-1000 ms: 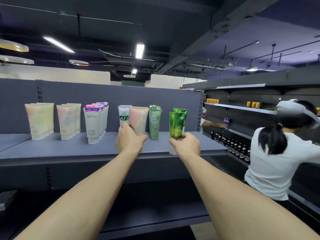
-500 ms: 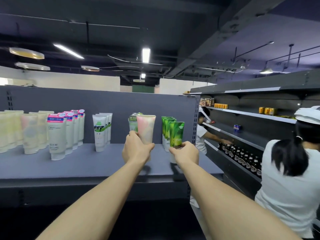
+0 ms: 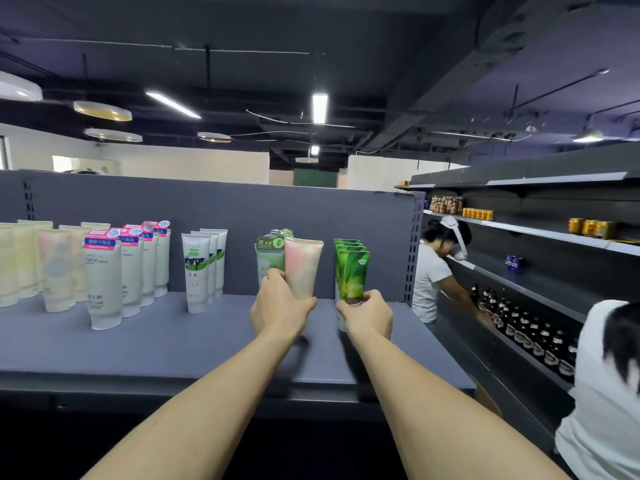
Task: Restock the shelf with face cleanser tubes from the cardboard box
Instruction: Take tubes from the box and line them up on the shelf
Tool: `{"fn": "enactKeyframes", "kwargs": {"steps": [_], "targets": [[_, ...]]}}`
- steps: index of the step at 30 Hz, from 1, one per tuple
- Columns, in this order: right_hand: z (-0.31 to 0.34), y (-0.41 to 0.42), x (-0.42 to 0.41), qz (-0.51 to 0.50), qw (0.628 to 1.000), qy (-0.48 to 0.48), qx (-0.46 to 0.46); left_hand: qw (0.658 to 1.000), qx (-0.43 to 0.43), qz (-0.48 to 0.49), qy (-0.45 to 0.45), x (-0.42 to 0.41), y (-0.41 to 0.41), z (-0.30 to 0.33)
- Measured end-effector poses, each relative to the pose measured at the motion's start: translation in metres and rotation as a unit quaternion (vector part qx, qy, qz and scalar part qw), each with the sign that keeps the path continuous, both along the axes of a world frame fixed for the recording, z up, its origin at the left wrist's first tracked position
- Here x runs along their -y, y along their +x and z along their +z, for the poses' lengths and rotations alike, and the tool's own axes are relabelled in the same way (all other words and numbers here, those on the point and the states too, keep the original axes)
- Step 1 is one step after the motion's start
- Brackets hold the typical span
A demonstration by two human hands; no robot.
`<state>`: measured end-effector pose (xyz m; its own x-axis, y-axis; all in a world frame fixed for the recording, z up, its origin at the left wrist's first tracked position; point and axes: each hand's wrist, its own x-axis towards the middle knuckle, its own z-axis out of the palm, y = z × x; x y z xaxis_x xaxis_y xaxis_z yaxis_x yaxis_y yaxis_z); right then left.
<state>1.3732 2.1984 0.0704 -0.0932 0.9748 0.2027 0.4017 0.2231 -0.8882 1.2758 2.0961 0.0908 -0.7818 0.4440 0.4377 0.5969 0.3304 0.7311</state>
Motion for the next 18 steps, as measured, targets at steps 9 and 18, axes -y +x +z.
{"fn": "enactKeyframes", "kwargs": {"steps": [9,18], "targets": [[0.001,-0.009,-0.009,0.006,1.000,0.007,0.017,1.000,0.006,-0.004,-0.003,-0.007,-0.006,-0.006],[-0.001,-0.008,-0.002,0.003,0.999,-0.007,0.037,1.000,0.009,-0.008,0.002,0.005,0.000,-0.007]]}}
